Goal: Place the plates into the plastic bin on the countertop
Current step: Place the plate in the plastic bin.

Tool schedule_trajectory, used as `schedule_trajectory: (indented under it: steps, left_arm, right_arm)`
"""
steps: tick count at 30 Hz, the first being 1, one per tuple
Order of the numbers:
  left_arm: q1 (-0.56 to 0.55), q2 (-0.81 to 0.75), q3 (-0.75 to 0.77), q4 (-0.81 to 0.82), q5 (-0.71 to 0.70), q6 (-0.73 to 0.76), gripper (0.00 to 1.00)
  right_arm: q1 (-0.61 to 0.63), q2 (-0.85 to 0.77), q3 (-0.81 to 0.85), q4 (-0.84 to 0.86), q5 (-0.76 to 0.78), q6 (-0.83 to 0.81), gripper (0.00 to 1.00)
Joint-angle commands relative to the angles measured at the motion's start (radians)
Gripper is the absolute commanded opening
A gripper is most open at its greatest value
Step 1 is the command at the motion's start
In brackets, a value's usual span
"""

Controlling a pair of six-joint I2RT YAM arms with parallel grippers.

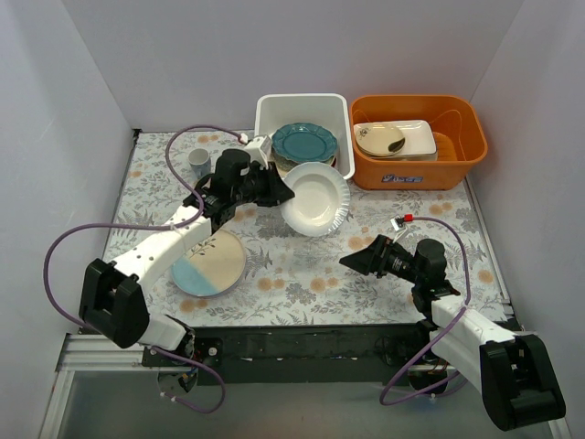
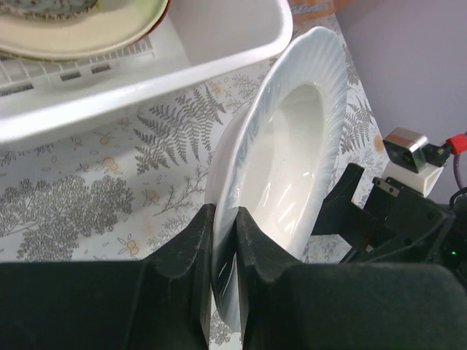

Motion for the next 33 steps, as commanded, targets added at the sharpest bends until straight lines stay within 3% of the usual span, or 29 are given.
schedule_trajectory:
  steps: [1,33]
  left_arm:
    - [-0.001,0.024,0.133,0.070,0.020,-0.002,0.00]
    - [0.062,0.429,0.702,-0.028,0.025,-0.045,0.00]
  right_arm:
    - [-0.008,-0.003,0.002,0.024,-0.013,-0.025,0.98]
    - [-0.022,-0.048,0.016,-0.028,-0.033,-0.033,0.98]
